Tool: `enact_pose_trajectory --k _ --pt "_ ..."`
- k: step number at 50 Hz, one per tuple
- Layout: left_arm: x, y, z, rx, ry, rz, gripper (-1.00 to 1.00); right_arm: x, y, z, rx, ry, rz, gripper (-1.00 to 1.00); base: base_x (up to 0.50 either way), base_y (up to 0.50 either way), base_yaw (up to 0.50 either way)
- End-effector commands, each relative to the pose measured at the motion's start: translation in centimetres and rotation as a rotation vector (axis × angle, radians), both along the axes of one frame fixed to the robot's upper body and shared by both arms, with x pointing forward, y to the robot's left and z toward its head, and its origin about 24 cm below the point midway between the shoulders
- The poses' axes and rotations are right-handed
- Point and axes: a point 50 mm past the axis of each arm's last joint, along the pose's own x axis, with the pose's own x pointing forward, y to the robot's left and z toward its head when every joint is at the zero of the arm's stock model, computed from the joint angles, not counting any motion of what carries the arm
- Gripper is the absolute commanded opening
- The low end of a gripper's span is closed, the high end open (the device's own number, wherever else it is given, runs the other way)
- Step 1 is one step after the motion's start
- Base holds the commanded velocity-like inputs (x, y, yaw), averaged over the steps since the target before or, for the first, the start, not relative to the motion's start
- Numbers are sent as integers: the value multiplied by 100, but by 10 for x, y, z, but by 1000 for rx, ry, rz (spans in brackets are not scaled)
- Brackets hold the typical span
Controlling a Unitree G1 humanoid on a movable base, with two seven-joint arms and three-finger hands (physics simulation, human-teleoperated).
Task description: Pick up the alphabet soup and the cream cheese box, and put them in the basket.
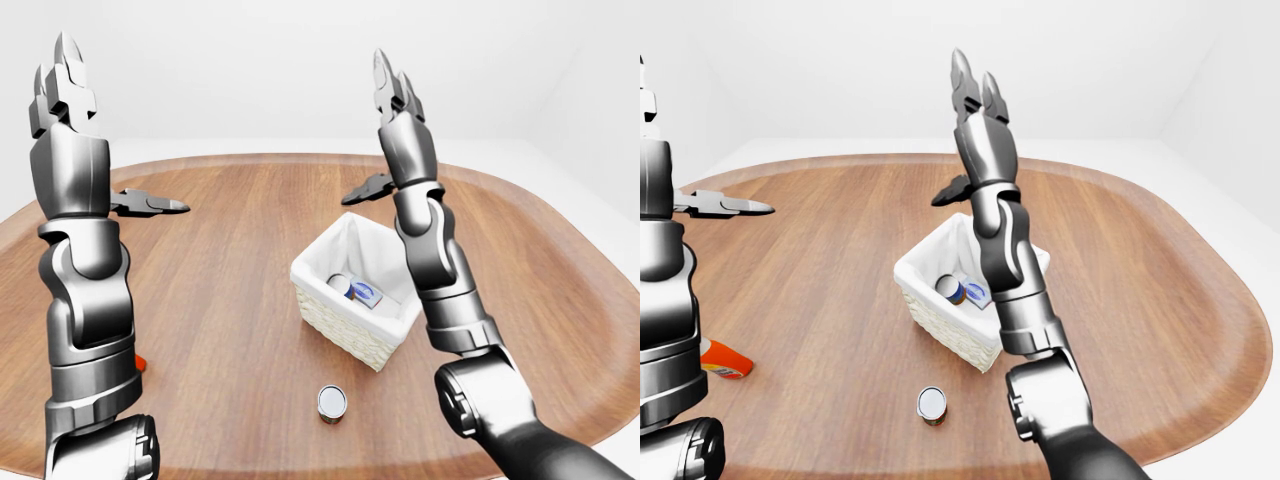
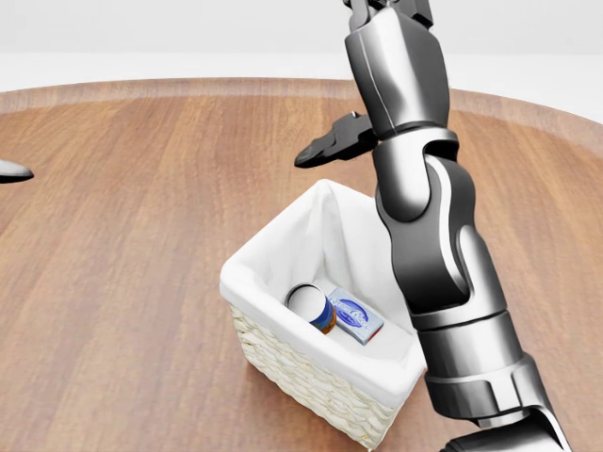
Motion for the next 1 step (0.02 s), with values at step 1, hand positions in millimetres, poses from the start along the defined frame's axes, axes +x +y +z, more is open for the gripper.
enact_pose_trajectory --k 1 --pt "0 0 0 1 -1 -1 100 -38 5 43 -11 -223 33 100 0 0 0"
